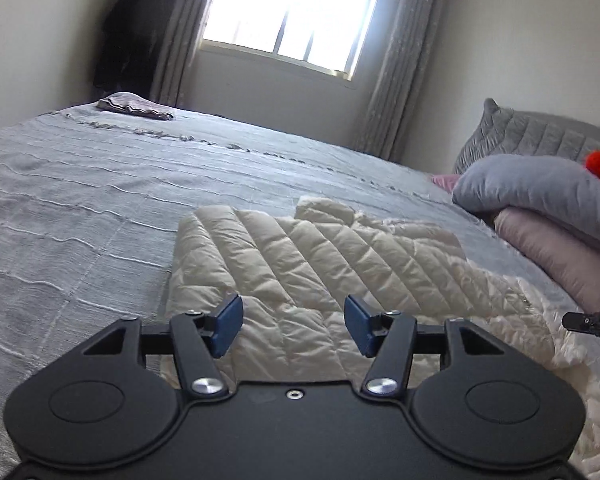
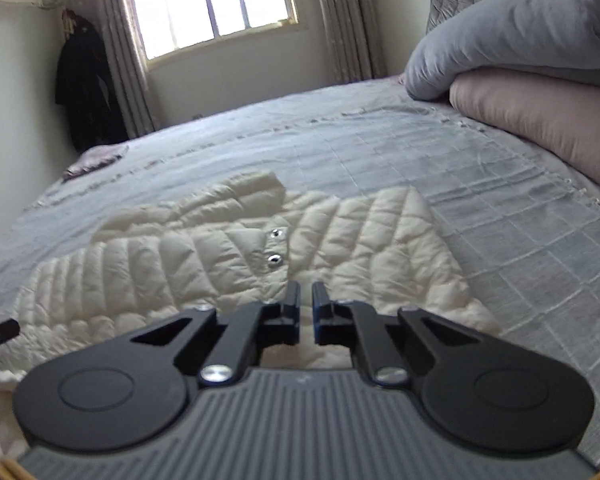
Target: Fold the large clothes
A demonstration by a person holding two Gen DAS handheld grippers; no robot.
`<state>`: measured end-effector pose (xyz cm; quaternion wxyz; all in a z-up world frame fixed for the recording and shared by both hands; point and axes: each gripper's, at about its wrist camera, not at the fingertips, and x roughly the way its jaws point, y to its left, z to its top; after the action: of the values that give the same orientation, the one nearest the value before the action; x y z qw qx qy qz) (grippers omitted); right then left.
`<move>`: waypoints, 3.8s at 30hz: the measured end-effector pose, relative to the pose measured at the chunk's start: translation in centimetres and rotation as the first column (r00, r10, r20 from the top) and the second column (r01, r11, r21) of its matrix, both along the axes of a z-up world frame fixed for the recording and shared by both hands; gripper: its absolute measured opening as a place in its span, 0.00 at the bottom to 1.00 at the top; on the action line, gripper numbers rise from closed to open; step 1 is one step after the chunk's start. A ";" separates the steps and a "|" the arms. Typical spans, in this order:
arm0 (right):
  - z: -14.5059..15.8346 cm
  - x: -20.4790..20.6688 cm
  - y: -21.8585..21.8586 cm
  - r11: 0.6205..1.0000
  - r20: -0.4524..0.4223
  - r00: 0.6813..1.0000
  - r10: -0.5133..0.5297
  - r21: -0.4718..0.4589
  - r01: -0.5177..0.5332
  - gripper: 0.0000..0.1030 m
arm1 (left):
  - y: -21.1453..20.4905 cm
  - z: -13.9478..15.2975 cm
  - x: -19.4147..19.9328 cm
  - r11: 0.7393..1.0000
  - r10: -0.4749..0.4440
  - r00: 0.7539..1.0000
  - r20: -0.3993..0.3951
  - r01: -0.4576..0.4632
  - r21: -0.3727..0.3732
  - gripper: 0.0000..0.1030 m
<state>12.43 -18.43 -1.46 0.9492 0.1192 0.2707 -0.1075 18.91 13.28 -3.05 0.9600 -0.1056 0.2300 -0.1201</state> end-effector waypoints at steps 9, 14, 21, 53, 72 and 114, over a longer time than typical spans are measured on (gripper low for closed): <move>-0.5 -0.3 -0.3 0.995 0.060 0.994 0.087 0.037 -0.089 0.12 | -2.2 -2.2 0.8 0.992 -0.011 0.998 -0.067 0.019 0.128 0.56; -2.3 2.1 1.5 0.985 -0.064 0.983 0.172 -0.025 -0.173 0.26 | -1.9 -2.0 0.4 0.994 -0.006 0.998 -0.057 0.012 0.111 0.56; -0.6 -0.6 2.1 0.979 -0.055 0.978 0.199 -0.041 -0.201 0.49 | -1.6 0.1 -1.4 0.985 -0.035 0.996 -0.080 0.048 0.165 0.56; -3.7 -19.4 -10.8 0.945 -0.147 0.984 0.100 0.323 -0.048 0.94 | 9.0 -2.5 -16.2 0.940 -0.275 0.896 -0.348 0.175 -0.291 0.85; -4.8 -22.6 -9.0 0.831 -0.085 0.976 0.203 0.541 -0.125 0.67 | 6.9 -3.1 -18.2 0.832 -0.486 0.802 -0.348 0.302 -0.465 0.81; 10.5 -13.4 -7.4 0.911 0.446 0.893 0.055 0.344 -0.228 0.11 | 3.9 11.8 -12.4 0.894 -0.104 0.982 0.159 0.162 -0.419 0.14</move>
<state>-0.97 -25.79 9.05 0.9479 0.3046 0.0802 0.0475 6.55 17.15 8.80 0.9157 -0.2903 0.1405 -0.2399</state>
